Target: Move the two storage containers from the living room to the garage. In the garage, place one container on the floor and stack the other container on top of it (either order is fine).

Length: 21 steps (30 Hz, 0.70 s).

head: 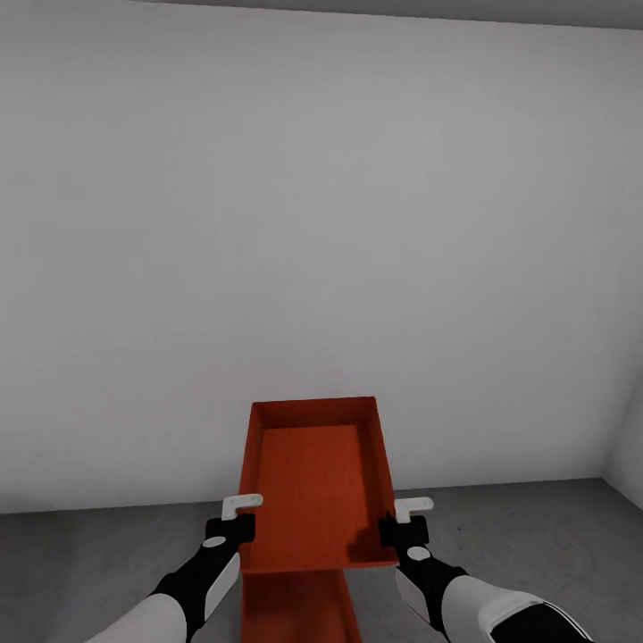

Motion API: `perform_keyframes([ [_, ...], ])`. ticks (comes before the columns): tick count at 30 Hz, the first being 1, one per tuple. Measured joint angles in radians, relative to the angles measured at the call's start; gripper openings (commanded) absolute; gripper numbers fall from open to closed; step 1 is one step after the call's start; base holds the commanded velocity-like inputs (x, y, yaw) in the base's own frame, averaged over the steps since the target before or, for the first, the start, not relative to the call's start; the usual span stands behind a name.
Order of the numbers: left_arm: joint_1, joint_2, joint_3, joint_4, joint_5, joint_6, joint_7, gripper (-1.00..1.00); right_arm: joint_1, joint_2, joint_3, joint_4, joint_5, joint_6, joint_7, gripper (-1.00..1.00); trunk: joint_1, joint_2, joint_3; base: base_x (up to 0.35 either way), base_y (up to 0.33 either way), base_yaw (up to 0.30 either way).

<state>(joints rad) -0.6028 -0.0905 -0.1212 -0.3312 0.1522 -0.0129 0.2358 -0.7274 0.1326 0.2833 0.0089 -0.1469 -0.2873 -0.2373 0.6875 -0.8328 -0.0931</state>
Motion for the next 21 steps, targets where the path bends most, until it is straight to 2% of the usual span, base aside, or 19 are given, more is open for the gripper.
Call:
perform_keyframes([
  [3, 0.0, 0.0, 0.0, 0.0, 0.0, 0.0, 0.0, -1.0, 0.0, 0.0, -0.001, 0.0, 0.001, 0.0, 0.0, -1.0, 0.0, 0.0, 0.0, 0.0, 0.0, 0.127],
  [18, 0.0, 0.0, 0.0, 0.0, 0.0, 0.0, 0.0, -1.0, 0.0, 0.0, -0.001, 0.0, 0.001, 0.0, 0.0, -1.0, 0.0, 0.0, 0.0, 0.0, 0.0, 0.267],
  [21, 0.0, -0.001, 0.001, 0.0, -0.001, 0.0, 0.001, -1.0, 0.0, -0.001, -0.001, 0.0, 0.001, 0.0, 0.001, -1.0, 0.0, 0.0, 0.0, 0.0, 0.0, 0.127],
])
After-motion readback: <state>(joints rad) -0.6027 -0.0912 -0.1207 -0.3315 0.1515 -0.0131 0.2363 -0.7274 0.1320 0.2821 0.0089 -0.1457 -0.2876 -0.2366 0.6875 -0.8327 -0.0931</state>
